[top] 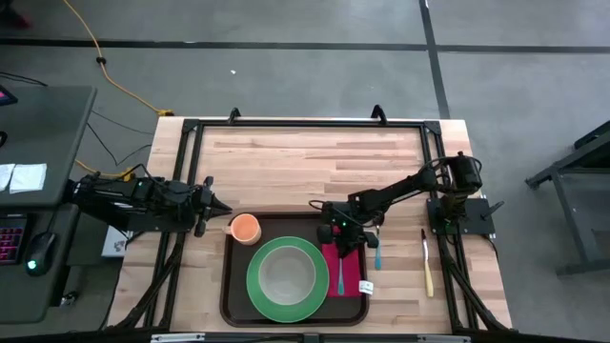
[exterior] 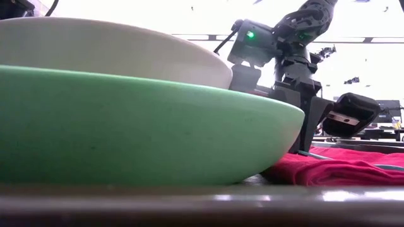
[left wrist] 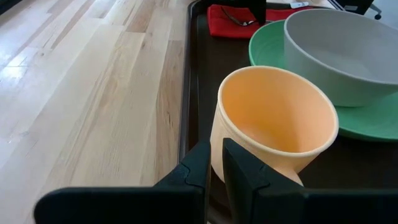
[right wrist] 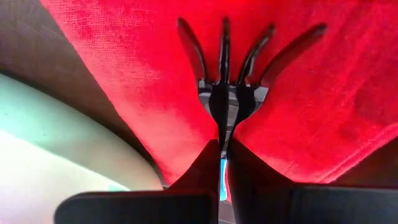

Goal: Set up tray
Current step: Put the blue fork on top of the red table napkin

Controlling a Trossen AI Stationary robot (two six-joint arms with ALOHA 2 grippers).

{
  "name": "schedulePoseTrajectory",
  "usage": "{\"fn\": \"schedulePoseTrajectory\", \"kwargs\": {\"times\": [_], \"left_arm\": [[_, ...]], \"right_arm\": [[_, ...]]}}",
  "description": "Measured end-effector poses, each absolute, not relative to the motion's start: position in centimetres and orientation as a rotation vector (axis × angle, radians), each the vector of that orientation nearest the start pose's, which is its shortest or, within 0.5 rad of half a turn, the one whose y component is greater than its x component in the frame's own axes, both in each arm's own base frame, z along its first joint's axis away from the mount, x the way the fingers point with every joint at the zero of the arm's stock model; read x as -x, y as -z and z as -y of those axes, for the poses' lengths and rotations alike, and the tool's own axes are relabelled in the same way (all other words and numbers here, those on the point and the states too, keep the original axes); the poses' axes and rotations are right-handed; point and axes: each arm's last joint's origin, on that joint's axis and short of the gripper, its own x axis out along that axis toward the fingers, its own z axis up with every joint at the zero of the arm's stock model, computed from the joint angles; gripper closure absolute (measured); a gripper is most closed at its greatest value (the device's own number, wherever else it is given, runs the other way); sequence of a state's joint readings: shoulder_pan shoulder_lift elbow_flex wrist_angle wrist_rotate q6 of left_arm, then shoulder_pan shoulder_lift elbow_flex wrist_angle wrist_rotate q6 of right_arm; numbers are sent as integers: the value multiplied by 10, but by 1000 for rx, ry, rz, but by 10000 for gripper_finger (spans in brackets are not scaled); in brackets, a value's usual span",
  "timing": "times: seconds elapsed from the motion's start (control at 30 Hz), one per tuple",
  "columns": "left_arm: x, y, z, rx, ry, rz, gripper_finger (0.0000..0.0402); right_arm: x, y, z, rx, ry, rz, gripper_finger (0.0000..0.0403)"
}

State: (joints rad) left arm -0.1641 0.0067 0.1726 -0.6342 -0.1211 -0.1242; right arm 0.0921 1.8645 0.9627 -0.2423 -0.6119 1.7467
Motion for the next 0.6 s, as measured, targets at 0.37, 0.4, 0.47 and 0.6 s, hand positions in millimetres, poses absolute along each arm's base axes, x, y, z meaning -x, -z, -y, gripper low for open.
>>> {"fn": "schedulePoseTrajectory", "kwargs": {"times": [0.37,0.4,0.47,0.6], "left_arm": [[-73,-161,9,57,21,-469,328],[-73,-161,9,57,23,-469,328],[-73,-161,9,58,24,-469,328],[-73,-161,9,58,24,-469,328]], "right_arm": [[-330,-118,-47,-1749,554,-1401,402],[-330,-118,-47,-1749,554,-1401,402],[-330,-118,-47,-1748,553,-1402,402],[-330,-118,-47,-1748,553,-1402,402]]}}
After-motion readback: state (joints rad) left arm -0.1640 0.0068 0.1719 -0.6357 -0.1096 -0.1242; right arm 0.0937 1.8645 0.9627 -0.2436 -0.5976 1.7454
